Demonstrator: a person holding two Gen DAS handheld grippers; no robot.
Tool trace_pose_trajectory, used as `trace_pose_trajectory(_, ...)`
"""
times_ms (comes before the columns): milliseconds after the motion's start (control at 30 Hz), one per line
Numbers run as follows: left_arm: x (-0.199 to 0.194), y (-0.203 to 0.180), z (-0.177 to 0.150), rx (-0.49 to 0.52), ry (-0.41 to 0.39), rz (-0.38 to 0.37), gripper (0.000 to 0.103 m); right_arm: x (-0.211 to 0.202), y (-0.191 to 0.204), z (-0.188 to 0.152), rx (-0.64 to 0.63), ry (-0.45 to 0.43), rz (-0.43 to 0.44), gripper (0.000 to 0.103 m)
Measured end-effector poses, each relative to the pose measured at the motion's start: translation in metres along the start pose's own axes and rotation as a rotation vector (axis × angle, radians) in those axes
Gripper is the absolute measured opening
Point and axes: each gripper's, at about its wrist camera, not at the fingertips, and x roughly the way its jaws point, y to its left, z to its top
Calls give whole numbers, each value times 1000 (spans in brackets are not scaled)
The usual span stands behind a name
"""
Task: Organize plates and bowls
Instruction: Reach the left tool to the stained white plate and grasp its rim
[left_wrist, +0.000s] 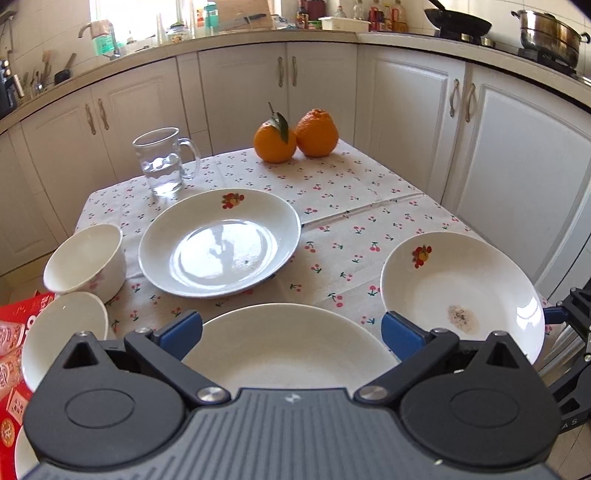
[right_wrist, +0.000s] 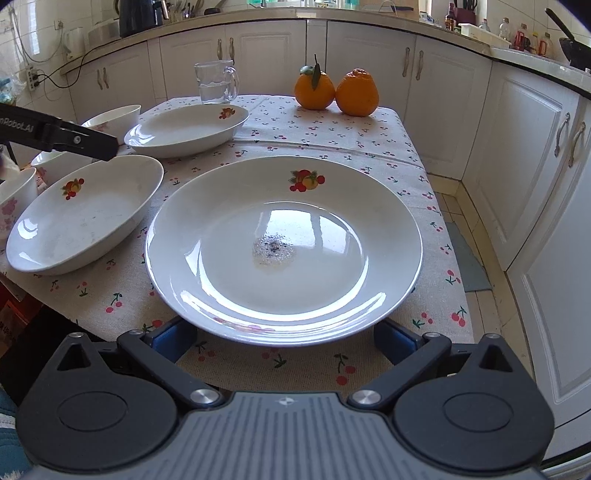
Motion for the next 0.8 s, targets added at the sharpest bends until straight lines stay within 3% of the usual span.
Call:
trace_pose_trajectory(267,33,-31,28,115,97,-201,102,-3,-9,-10,-41,-82,42,103)
trace_pose_trajectory(567,86,-70,52,239,238,-324,102,-4,-19,-13,-78,-115,86,103)
trace_pose_trajectory(800,116,-84,62,265,317,-378,99,-3,-22,-13,-91,-119,102,103)
